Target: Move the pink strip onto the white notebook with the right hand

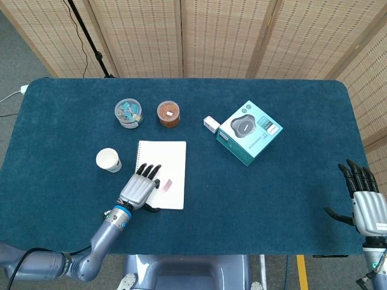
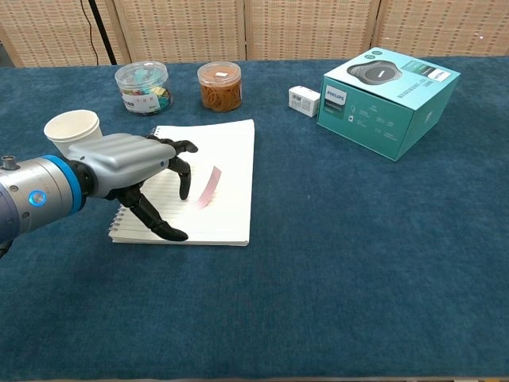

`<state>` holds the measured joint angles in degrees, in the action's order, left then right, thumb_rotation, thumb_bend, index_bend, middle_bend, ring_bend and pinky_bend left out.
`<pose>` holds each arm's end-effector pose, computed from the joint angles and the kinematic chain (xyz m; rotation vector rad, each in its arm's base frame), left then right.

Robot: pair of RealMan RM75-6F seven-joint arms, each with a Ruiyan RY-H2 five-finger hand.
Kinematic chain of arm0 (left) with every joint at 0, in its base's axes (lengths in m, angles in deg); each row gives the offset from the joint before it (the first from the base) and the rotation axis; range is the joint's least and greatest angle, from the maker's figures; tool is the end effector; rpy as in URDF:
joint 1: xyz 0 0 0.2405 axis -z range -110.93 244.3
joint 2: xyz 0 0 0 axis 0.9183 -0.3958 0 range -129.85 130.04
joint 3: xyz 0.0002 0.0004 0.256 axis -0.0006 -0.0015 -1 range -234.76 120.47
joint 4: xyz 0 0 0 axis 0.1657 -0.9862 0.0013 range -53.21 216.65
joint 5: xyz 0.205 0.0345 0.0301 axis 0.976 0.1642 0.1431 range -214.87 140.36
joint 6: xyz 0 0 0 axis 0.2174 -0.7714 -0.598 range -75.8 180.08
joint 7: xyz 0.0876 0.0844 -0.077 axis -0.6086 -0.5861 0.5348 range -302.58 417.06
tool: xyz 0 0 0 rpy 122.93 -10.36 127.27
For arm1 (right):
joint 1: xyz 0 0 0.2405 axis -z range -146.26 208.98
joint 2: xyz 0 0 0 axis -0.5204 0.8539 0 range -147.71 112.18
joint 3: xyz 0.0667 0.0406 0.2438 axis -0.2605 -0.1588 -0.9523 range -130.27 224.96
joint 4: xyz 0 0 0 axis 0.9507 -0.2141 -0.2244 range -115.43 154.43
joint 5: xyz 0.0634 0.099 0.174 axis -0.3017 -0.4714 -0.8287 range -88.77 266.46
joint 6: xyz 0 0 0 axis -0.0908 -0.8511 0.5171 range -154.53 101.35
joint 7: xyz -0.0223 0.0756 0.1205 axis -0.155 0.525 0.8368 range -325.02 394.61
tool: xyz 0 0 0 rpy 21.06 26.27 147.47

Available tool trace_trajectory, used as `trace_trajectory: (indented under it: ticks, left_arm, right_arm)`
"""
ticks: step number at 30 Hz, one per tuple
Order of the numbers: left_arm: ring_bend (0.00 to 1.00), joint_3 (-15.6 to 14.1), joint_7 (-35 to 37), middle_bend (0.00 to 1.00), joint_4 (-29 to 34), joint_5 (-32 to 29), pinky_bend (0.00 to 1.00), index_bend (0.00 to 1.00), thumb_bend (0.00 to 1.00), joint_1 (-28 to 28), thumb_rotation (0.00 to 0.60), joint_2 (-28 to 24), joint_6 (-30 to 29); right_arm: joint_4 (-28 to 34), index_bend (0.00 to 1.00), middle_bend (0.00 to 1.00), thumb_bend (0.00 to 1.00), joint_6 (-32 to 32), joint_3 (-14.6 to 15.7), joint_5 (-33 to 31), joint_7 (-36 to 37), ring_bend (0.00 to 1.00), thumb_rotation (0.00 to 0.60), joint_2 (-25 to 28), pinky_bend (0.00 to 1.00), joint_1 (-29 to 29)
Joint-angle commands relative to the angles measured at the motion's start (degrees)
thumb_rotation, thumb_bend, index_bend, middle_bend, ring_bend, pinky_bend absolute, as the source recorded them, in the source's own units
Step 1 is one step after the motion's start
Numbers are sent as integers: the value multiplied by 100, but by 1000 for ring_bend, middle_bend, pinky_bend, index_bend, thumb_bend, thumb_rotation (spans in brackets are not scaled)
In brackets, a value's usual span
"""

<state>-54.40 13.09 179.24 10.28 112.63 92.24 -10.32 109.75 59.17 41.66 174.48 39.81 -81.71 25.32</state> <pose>-0.1274 0.2866 -0.0514 -2.0110 -0.8865 -0.6616 -0.3101 -0.1981 0.1727 1.3370 -0.8835 1.0008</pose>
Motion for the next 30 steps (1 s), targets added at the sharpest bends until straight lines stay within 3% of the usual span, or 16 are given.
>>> trace_trajectory:
  ticks: [1, 6, 11, 14, 18, 23, 24, 30]
  left_arm:
    - [0, 58, 221, 0, 197, 189, 0, 407, 0, -59, 339, -199, -34]
    - [0, 142, 595, 0, 690, 568, 0, 331, 0, -215, 336, -706, -223]
    - [0, 123, 939, 0, 1112, 1081, 0, 10, 0, -498, 310, -1361, -580]
    - [0, -17, 1275, 0, 1220, 1492, 0, 0, 0, -784, 311, -1730, -830]
    - [0, -281, 1744, 0, 1179, 2001, 0, 0, 0, -1232, 376, -2128, -1192]
    - [0, -589, 2455, 0, 920, 2397, 0, 0, 0, -1960, 574, -2489, -1833]
    - [0, -639, 2636, 0, 813, 2471, 0, 0, 0, -2130, 591, -2531, -1980]
    - [0, -768, 3458, 0, 344, 2704, 0, 0, 0, -2792, 600, -2560, -2450]
  right_arm:
    - [4, 0, 0, 0, 5, -4, -2, 11, 0, 600, 7, 0, 4]
    - [1, 0, 0, 0, 5, -1, 11, 9, 0, 600, 5, 0, 3]
    - [20, 0, 0, 0, -61, 38, 70, 221, 0, 600, 28, 0, -17]
    - [-17, 0, 0, 0, -71, 30, 81, 370, 0, 600, 38, 0, -28]
    - [-63, 0, 0, 0, -28, 24, 118, 320, 0, 600, -10, 0, -33]
    - [-88, 0, 0, 0, 9, 50, 171, 140, 0, 600, -59, 0, -28]
    - [-89, 0, 0, 0, 32, 47, 178, 90, 0, 600, -73, 0, -23]
    - [-79, 0, 0, 0, 90, 17, 121, -149, 0, 600, -146, 0, -1]
